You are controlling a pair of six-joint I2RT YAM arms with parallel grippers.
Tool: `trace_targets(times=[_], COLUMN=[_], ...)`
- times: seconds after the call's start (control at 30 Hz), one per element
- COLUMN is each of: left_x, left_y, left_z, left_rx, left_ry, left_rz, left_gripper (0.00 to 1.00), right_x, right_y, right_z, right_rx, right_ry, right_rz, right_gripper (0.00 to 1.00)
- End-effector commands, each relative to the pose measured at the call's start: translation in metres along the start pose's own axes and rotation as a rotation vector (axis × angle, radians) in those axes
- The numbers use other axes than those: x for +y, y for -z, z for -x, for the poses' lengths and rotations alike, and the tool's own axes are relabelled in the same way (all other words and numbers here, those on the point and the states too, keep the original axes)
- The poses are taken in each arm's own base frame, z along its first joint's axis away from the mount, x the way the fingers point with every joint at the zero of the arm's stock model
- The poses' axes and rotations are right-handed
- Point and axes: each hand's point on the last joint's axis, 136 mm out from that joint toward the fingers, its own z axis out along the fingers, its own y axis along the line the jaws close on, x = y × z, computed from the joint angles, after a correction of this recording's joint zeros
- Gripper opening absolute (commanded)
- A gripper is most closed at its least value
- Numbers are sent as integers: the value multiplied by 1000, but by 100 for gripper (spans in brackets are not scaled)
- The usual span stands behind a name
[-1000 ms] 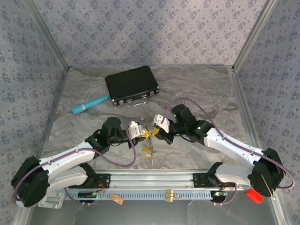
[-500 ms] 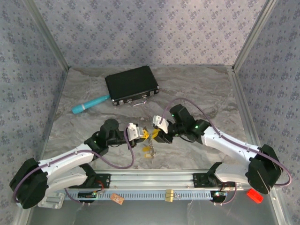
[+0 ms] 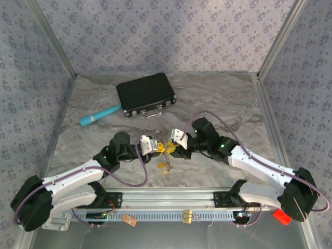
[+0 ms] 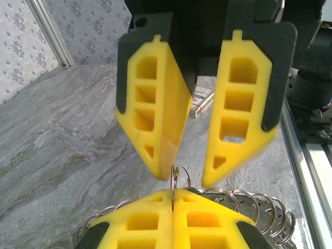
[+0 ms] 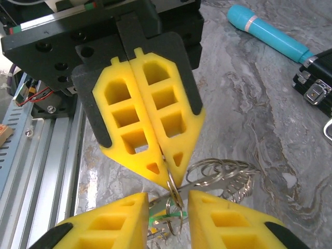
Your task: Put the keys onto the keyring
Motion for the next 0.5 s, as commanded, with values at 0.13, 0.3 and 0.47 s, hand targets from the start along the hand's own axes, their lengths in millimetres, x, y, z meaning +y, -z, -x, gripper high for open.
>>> trace_targets(times=[0.13,0.3,0.47], left_x=[-6,-6,3], left_y=[1,2,3], left_z=[16,14,5], left_rx=[-68,-58,22], left_ry=[-14,-12,-12], left_rz=[-39,-35,15], left_gripper=[0,0,25], right_x=[-1,-3,-7], right_y=[-4,-3,3], right_z=[11,9,0], right_rx=[-31,-18,90], right_ry=[34,41,73], right_rz=[4,-4,-37], right_gripper=[16,0,0])
